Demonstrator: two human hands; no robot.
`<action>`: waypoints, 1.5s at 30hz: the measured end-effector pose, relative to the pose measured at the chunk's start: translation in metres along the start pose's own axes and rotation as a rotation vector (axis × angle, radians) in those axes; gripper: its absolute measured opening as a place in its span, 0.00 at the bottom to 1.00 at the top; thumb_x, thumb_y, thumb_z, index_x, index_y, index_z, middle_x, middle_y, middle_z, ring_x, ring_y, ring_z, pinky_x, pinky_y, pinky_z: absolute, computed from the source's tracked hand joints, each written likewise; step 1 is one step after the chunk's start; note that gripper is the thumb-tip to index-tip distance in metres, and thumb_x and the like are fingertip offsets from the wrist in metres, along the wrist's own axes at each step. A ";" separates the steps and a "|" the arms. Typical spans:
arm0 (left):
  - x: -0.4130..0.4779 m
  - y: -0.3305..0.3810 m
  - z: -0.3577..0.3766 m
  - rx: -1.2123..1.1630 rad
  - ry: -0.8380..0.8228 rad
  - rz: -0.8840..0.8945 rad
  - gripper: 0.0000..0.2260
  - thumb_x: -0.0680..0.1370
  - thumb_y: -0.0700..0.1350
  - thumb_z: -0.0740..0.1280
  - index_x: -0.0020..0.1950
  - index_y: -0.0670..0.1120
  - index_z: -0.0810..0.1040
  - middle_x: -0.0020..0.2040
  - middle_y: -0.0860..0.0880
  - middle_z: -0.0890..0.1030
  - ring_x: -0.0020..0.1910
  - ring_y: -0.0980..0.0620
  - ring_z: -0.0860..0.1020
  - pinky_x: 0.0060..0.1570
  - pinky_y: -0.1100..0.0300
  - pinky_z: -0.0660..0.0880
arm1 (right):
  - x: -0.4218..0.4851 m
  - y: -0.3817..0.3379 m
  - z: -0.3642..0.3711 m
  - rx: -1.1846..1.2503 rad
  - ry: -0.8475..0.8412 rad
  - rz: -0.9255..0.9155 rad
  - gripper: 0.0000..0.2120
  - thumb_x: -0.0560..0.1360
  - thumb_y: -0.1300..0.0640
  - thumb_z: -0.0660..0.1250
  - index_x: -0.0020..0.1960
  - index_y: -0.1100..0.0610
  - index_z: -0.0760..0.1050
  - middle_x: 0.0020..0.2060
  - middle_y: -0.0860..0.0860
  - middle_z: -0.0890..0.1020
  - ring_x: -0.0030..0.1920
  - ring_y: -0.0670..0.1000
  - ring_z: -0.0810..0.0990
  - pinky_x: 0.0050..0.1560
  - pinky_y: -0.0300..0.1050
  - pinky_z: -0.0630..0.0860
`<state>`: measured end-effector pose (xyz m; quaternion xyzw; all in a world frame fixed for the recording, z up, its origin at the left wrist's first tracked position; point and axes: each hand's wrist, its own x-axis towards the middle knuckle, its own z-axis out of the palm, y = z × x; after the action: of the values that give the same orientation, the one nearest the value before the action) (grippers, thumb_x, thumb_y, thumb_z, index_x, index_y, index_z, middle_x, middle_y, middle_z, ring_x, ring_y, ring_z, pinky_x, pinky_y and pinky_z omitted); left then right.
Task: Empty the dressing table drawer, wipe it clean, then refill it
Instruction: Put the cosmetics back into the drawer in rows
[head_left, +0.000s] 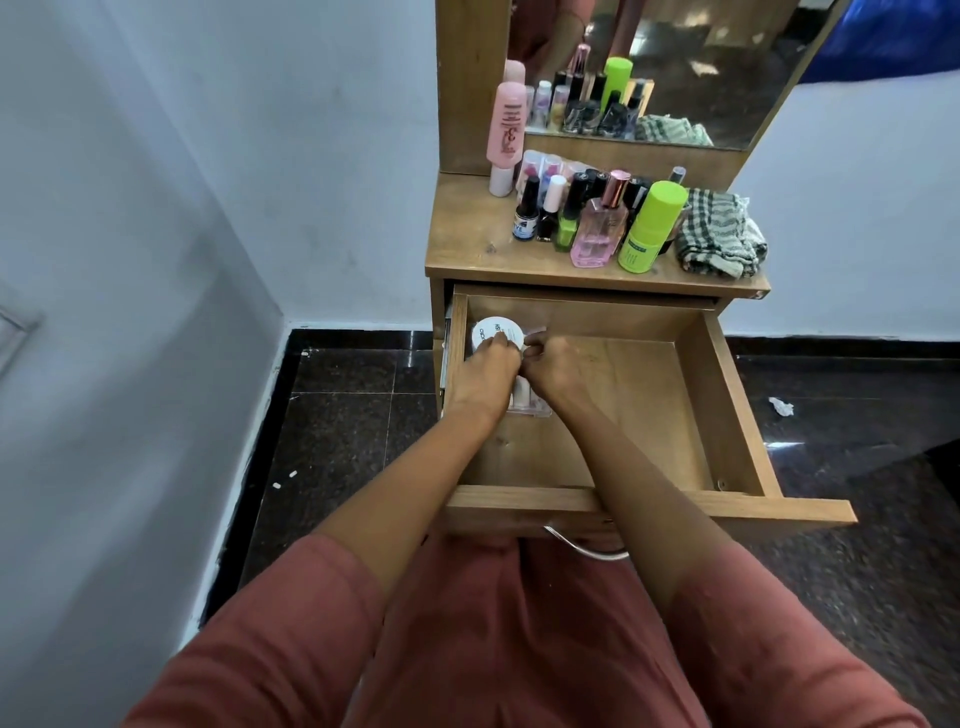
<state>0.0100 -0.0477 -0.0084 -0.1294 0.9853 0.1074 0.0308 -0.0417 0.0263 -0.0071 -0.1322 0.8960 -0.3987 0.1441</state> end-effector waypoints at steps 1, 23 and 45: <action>0.002 0.000 -0.002 -0.016 0.000 -0.027 0.14 0.76 0.32 0.60 0.62 0.36 0.71 0.62 0.39 0.72 0.61 0.41 0.74 0.56 0.52 0.74 | 0.001 0.000 0.002 0.026 0.017 -0.004 0.13 0.71 0.72 0.59 0.54 0.69 0.76 0.45 0.64 0.80 0.42 0.55 0.74 0.30 0.30 0.65; 0.003 -0.007 -0.001 0.009 0.139 0.002 0.21 0.76 0.31 0.59 0.69 0.38 0.64 0.66 0.39 0.69 0.65 0.42 0.70 0.60 0.53 0.72 | -0.005 0.000 0.003 0.077 -0.075 -0.043 0.13 0.72 0.73 0.55 0.50 0.69 0.76 0.31 0.54 0.72 0.27 0.42 0.66 0.25 0.27 0.64; 0.060 0.058 -0.090 -0.595 0.568 0.052 0.13 0.76 0.35 0.64 0.60 0.38 0.73 0.59 0.42 0.74 0.56 0.47 0.75 0.52 0.61 0.71 | 0.034 -0.025 -0.126 0.114 0.550 -0.242 0.27 0.71 0.63 0.70 0.68 0.56 0.67 0.52 0.52 0.66 0.53 0.46 0.68 0.60 0.35 0.67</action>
<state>-0.0656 -0.0277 0.0857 -0.1323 0.8835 0.3483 -0.2839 -0.1157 0.0838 0.0876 -0.1169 0.8553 -0.4835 -0.1451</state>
